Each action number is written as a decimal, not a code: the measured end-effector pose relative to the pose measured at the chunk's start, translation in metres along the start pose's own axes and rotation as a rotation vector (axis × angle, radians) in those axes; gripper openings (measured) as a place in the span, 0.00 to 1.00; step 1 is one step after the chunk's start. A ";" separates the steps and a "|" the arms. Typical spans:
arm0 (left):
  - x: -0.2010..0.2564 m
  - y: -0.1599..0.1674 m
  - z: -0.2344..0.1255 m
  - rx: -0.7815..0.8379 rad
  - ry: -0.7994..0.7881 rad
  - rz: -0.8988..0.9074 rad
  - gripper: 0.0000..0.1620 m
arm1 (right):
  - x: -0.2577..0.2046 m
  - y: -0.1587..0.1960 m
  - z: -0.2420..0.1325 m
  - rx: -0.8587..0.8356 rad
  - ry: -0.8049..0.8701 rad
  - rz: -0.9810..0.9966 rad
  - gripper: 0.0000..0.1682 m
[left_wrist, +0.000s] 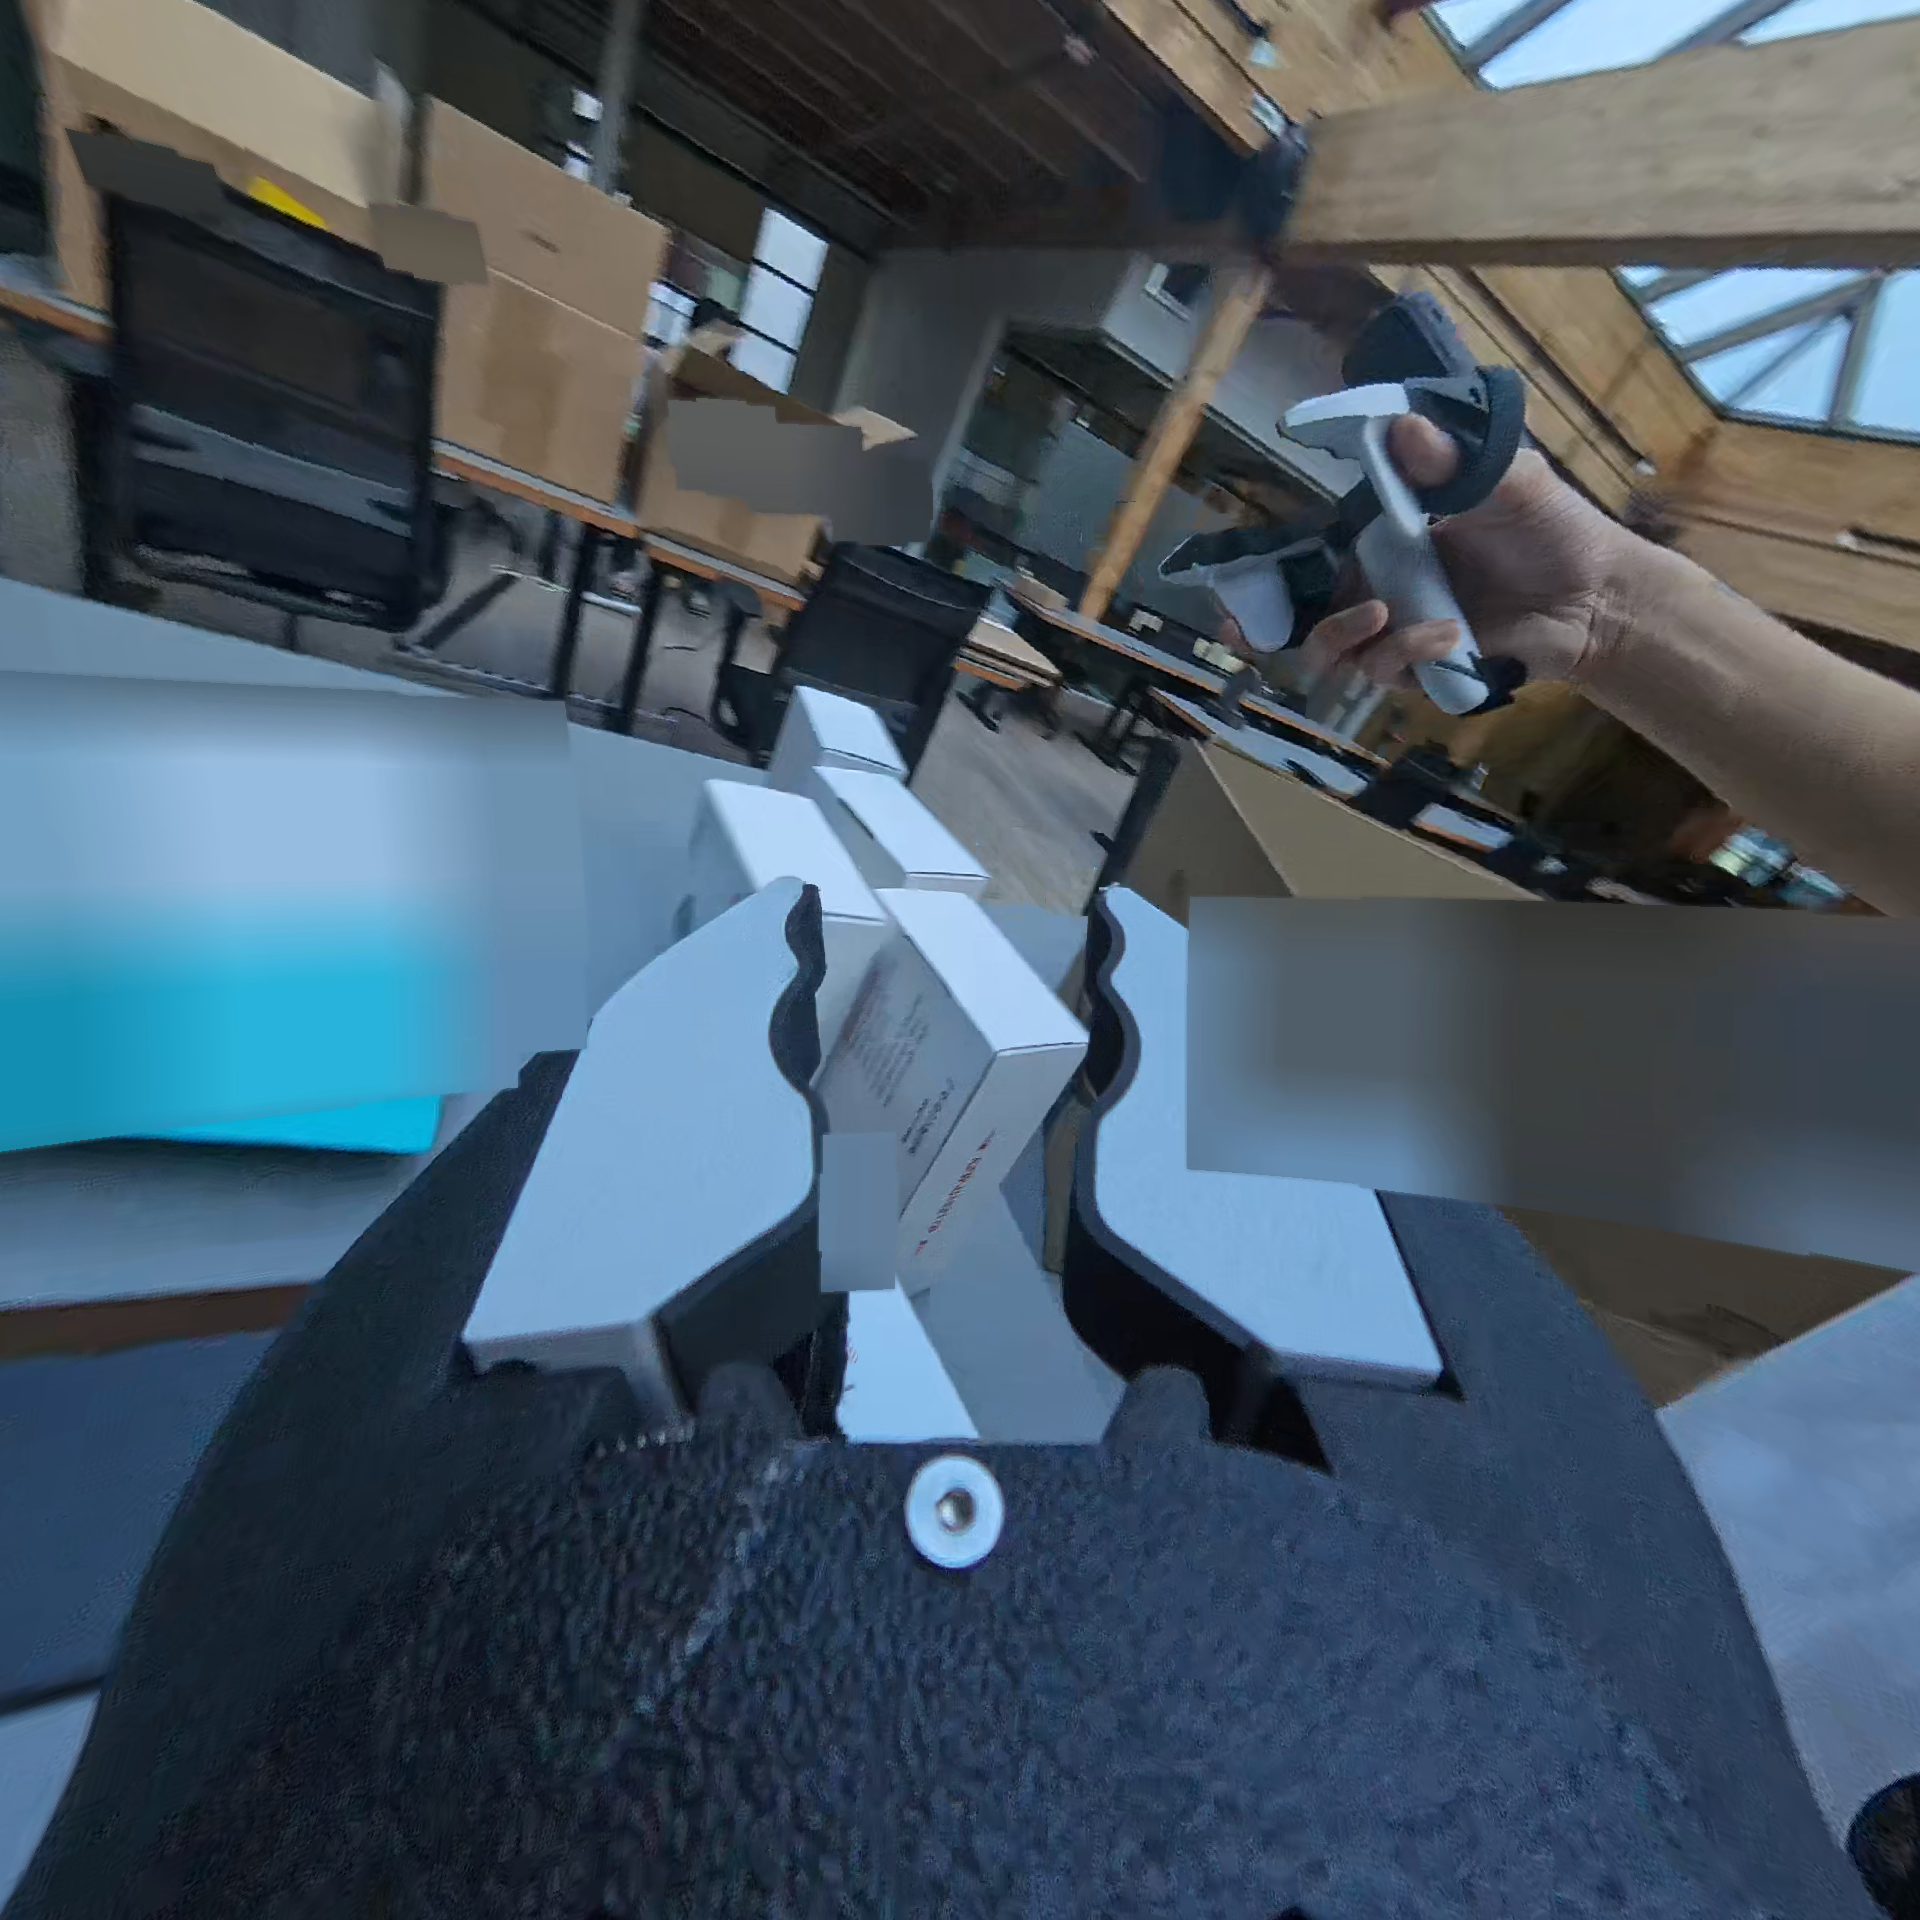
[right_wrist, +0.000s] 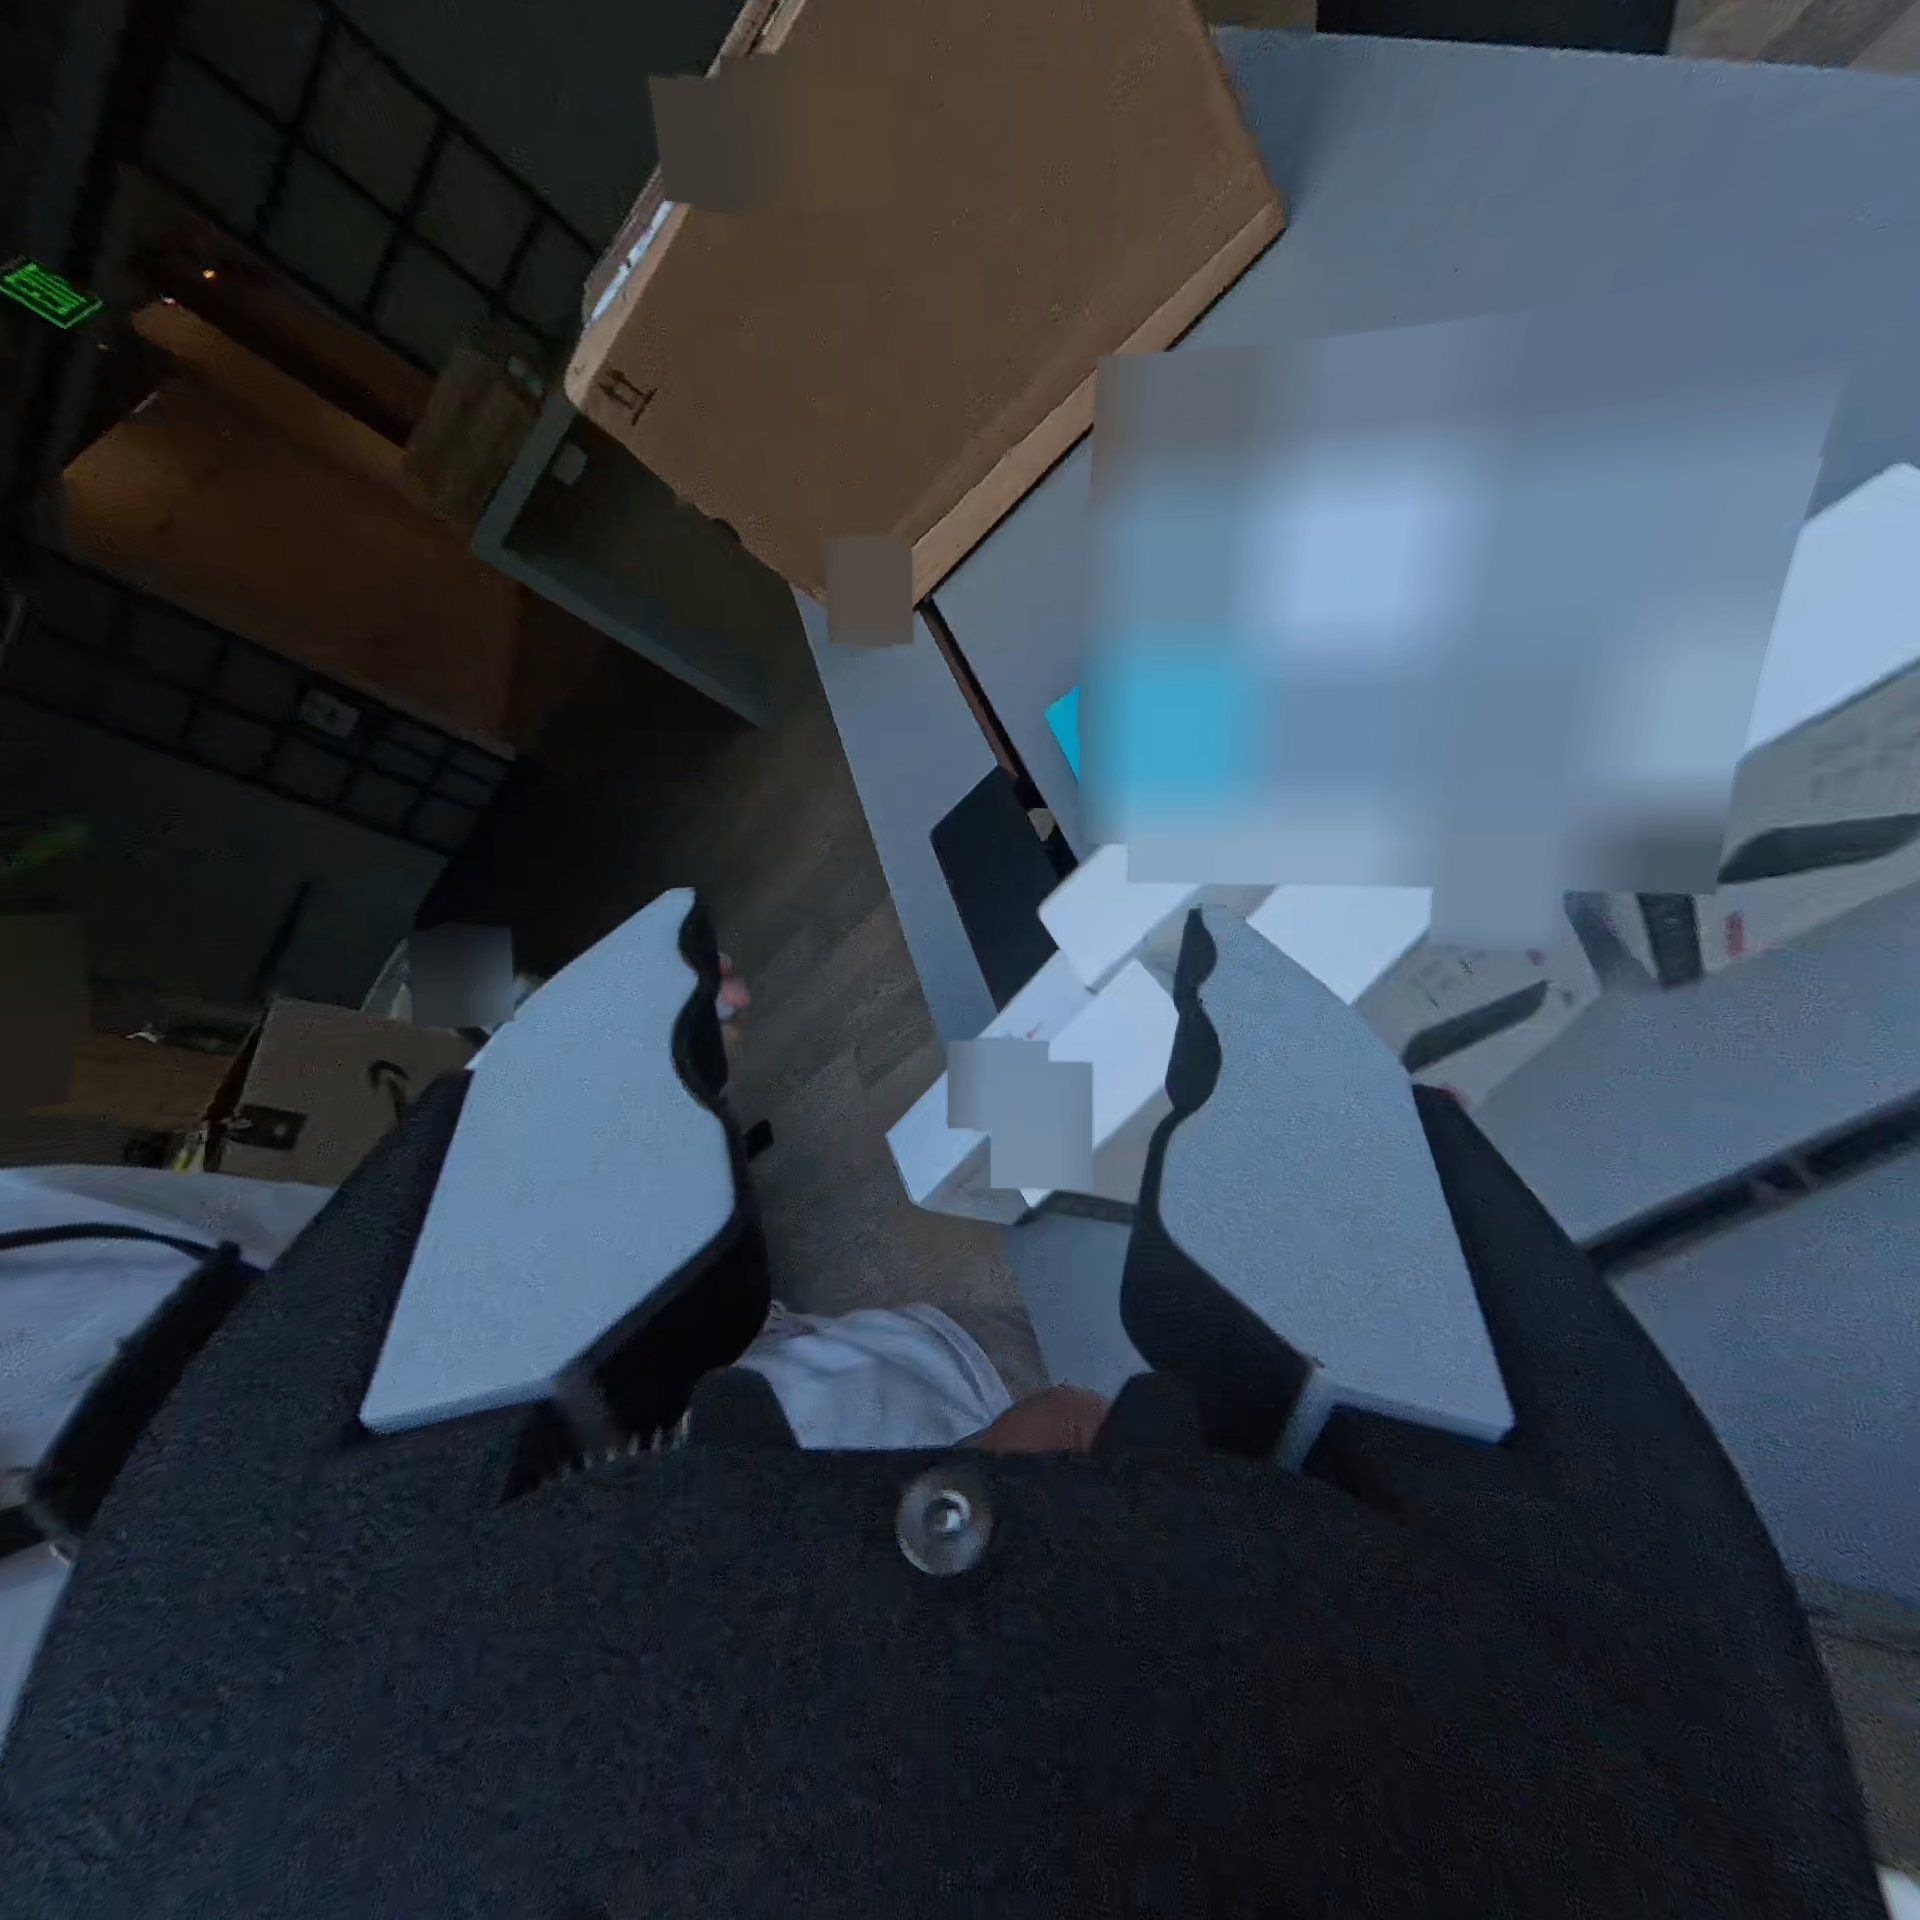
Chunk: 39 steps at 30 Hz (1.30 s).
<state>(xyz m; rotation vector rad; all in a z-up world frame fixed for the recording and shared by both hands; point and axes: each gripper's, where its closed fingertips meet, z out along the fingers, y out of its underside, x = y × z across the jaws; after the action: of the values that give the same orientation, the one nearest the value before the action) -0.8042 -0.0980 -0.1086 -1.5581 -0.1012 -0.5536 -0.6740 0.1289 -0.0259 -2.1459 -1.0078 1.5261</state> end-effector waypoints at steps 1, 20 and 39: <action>0.011 0.001 0.020 -0.026 0.070 0.022 0.29 | 0.007 0.014 -0.037 0.025 0.070 -0.030 0.49; 0.186 0.079 0.208 -0.240 0.248 0.160 0.30 | 0.375 0.381 -0.210 0.207 0.444 0.877 0.63; 0.189 0.128 0.181 -0.446 0.007 0.085 0.31 | 0.361 0.299 -0.155 0.468 0.198 0.570 0.39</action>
<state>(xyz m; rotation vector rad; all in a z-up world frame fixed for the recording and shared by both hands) -0.5378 0.0142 -0.1437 -1.9833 0.1012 -0.5374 -0.3603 0.1939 -0.4009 -2.2572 0.0528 1.5283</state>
